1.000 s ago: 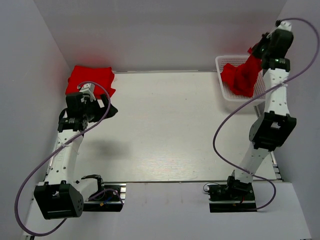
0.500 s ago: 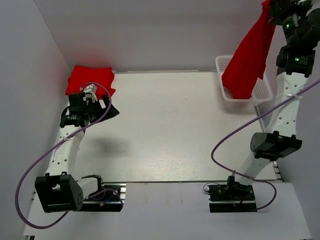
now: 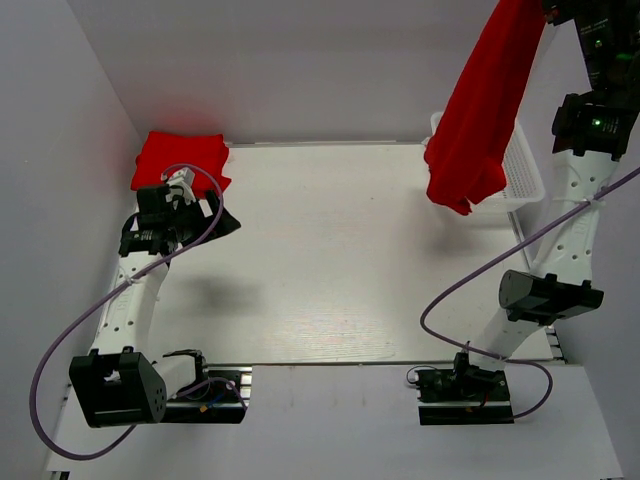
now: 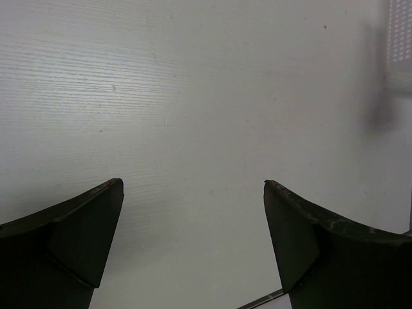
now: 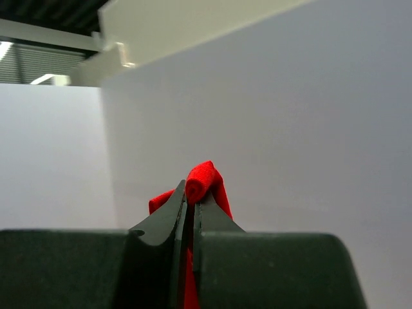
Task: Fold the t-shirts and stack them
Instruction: Move the tshirt to the center of the board
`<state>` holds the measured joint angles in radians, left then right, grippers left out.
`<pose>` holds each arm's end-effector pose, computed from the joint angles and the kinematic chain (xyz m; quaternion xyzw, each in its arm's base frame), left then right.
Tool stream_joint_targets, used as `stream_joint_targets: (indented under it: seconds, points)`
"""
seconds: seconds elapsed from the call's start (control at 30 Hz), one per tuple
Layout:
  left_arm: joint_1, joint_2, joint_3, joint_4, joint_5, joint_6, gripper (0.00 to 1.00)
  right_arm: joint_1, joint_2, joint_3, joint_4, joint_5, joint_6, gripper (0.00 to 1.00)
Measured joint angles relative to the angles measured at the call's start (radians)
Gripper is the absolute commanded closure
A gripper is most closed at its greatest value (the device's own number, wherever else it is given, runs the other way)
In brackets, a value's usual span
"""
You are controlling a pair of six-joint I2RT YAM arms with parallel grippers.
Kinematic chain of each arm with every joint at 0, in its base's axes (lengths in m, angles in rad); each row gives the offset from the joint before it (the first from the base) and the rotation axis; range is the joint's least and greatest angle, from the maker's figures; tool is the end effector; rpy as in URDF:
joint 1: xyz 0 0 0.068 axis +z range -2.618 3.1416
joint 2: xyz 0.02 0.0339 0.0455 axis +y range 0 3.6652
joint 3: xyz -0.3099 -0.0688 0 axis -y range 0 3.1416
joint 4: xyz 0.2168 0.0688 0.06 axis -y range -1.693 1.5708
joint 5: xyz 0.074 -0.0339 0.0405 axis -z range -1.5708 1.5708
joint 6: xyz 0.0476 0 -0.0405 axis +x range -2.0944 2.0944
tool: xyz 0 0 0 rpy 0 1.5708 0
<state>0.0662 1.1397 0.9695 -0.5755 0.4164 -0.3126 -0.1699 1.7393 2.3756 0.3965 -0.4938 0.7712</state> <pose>0.2015 -0.0059 0.3377 -0.0874 0.8959 -0.2361 0.3660 0.2700 -0.0234 0.6956 -0.0932 0.3365 0.3389 0.8736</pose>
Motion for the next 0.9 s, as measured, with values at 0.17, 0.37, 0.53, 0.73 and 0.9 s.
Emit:
stream_joint_targets:
  seconds: [0.17,0.37,0.53,0.73,0.9]
  points:
    - [0.000,-0.018,0.002,0.000,0.003,0.000,0.00,0.057,-0.045,-0.013,0.079,-0.039,0.068,1.00]
    - [0.000,-0.036,0.013,-0.002,0.003,0.001,0.00,0.177,-0.022,0.022,0.156,-0.085,0.136,1.00]
    - [0.000,-0.044,0.013,-0.004,0.003,0.001,0.00,0.362,0.051,0.002,0.136,-0.154,0.096,1.00]
    - [0.000,-0.044,0.013,-0.008,0.000,0.001,0.00,0.541,0.058,-0.196,0.053,-0.249,-0.033,1.00]
    - [0.000,-0.044,0.013,-0.013,-0.026,0.001,0.00,0.588,0.014,-0.457,0.008,-0.326,-0.159,1.00]
